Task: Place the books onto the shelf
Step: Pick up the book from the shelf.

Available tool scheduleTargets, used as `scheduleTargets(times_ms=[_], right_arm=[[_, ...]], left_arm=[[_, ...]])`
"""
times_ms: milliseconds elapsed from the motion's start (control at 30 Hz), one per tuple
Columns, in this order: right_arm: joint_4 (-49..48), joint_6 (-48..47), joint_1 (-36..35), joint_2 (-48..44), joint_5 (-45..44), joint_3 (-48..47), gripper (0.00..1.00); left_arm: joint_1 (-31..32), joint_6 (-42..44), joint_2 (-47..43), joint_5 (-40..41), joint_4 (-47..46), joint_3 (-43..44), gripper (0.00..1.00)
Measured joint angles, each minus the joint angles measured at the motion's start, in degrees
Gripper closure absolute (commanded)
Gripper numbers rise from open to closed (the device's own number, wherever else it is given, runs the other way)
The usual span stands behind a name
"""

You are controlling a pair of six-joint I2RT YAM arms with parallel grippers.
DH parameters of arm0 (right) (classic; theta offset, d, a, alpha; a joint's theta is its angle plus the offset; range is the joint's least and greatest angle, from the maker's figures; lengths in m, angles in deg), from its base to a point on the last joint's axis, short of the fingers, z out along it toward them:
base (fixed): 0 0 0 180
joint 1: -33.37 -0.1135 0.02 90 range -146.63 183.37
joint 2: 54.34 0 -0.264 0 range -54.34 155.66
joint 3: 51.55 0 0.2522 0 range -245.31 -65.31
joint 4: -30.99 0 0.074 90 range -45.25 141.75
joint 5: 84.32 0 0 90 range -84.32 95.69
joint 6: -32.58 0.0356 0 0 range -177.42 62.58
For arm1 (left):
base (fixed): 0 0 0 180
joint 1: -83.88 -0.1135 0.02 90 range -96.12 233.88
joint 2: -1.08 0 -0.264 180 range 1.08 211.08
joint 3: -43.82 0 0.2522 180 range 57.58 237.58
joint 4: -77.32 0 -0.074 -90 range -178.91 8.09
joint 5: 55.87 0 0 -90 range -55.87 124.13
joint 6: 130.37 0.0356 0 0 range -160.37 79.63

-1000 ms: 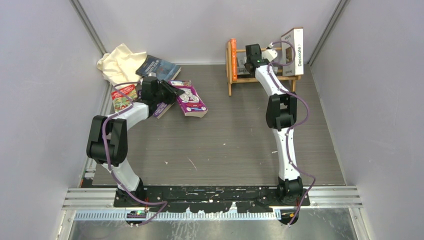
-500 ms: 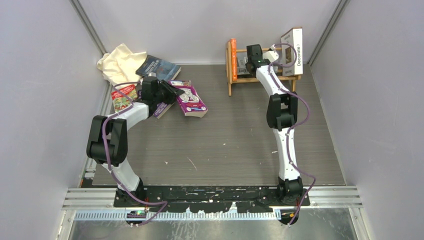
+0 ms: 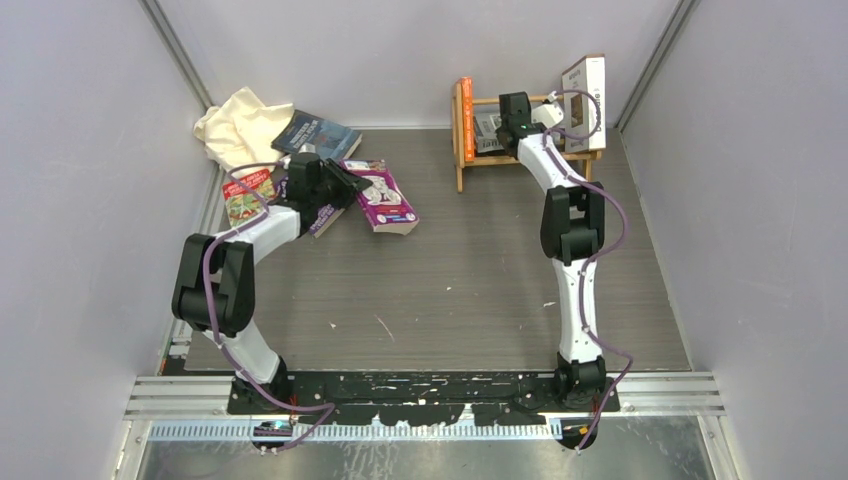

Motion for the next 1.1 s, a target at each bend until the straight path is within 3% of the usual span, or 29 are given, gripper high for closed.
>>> scheduleTargets(times_ms=[1100], right_arm=[[-2.0, -4.2, -1.2, -11.0, 0.0, 9.9, 0.99]], left_arm=[[4.8, 0.2, -3.4, 3.3, 1.0, -0.1, 1.00]])
